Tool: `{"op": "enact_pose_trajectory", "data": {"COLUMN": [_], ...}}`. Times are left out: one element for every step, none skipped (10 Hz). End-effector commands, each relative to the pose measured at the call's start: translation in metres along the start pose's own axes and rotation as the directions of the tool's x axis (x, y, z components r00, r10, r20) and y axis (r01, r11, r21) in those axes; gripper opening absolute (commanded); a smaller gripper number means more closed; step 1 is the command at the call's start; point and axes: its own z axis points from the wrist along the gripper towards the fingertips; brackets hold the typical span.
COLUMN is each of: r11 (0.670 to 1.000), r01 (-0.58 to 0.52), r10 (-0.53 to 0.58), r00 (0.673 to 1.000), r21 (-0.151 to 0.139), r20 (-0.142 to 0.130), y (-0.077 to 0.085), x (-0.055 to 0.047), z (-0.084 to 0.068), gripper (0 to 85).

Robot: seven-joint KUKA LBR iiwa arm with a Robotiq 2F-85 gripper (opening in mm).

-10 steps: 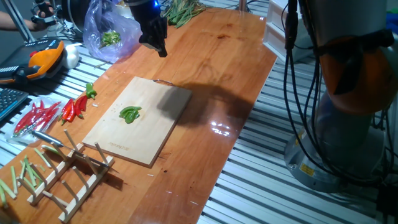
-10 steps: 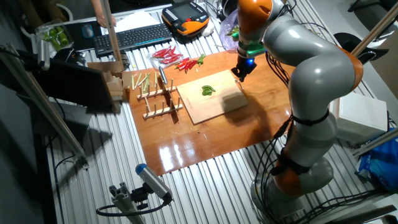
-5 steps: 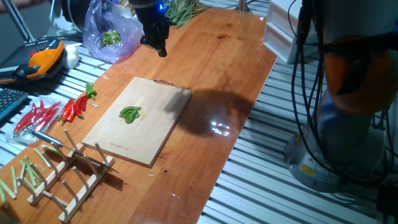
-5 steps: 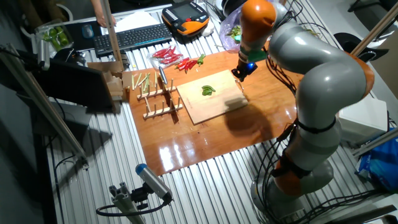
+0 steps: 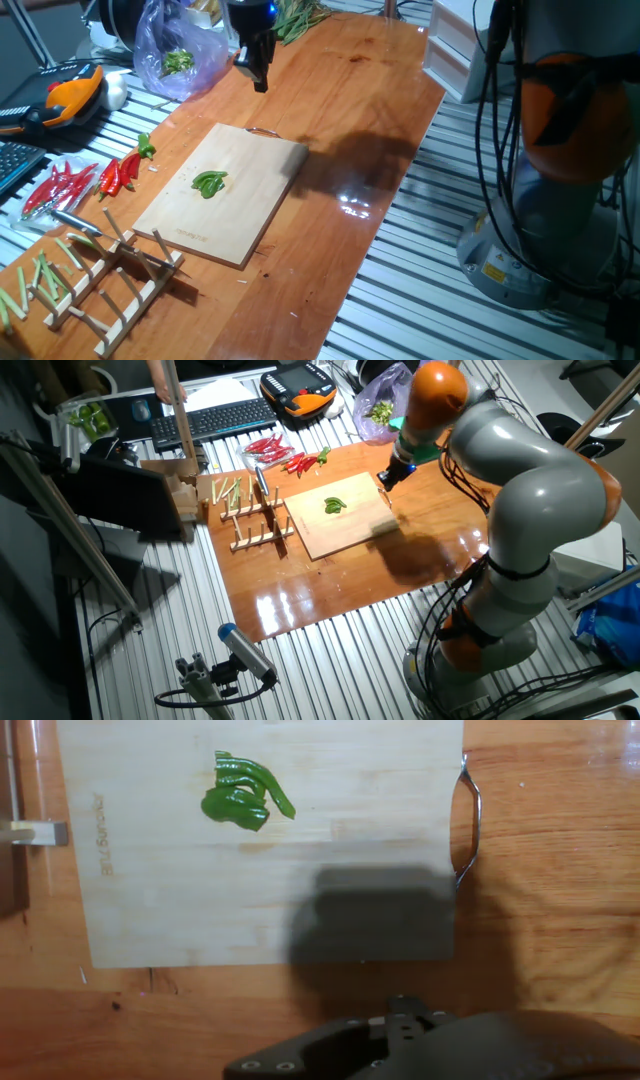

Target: Chop the chili peppers

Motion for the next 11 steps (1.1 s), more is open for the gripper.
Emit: {"op": "enact_pose_trajectory", "data": {"r11": [1.0, 1.0, 1.0, 1.0, 0.999, 0.997, 0.993, 0.988, 0.982, 0.972, 0.962], "r01": [0.007, -0.006, -0.023, -0.026, -0.052, -0.079, -0.106, -0.143, -0.173, -0.205, -0.226], "r10": [-0.007, 0.006, 0.022, 0.025, 0.051, 0.08, 0.111, 0.148, 0.179, 0.214, 0.239], "r00": [1.0, 1.0, 1.0, 0.999, 0.996, 0.992, 0.989, 0.984, 0.98, 0.974, 0.969], "r21": [0.003, 0.002, -0.007, -0.011, -0.01, 0.011, 0.05, 0.063, 0.081, 0.114, 0.153], "r20": [0.005, -0.001, -0.01, -0.042, -0.073, -0.096, -0.099, -0.099, -0.089, -0.072, -0.067], "y": [0.0, 0.0, 0.0, 0.006, 0.022, 0.043, 0.072, 0.098, 0.126, 0.156, 0.186], "x": [0.0, 0.0, 0.0, -0.008, -0.028, -0.048, -0.066, -0.078, -0.088, -0.094, -0.1], "z": [0.0, 0.0, 0.0, -0.006, -0.017, -0.027, -0.034, -0.034, -0.031, -0.026, -0.016], "gripper": [0.0, 0.0, 0.0, 0.0, 0.0, 0.0, 0.0, 0.0, 0.0, 0.0, 0.0]}}
